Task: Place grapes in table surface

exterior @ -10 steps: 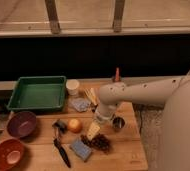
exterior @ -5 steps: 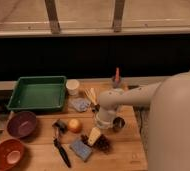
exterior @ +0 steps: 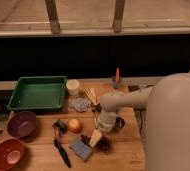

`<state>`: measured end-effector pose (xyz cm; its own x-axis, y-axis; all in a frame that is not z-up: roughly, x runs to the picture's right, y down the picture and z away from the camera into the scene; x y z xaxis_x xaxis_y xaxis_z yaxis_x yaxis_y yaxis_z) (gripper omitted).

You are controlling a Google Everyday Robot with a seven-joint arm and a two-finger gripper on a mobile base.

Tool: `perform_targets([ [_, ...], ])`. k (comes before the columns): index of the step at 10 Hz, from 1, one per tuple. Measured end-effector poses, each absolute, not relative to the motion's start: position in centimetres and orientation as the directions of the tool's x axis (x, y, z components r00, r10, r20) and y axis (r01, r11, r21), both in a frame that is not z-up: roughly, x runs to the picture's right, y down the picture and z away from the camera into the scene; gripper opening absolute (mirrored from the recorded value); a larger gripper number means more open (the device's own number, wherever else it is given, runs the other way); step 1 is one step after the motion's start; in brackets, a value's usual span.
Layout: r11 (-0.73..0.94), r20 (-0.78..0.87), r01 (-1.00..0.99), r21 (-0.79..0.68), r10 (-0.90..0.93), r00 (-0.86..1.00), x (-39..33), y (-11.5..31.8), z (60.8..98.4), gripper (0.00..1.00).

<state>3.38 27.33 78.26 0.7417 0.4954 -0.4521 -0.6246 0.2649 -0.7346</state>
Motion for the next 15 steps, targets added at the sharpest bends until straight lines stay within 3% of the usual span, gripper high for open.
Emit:
perform_targets([
  [6, 0.260, -0.456, -0.652, -0.712, 0.535, 0.711, 4.6, 27.9, 77.4, 0.01],
  [9, 0.250, -0.423, -0.671, -0.698, 0.613, 0.667, 5.6, 25.4, 76.4, 0.00],
  [15, 0.337, -0.284, -0.689, -0.642, 0.730, 0.622, 7.2, 14.6, 72.0, 0.00],
])
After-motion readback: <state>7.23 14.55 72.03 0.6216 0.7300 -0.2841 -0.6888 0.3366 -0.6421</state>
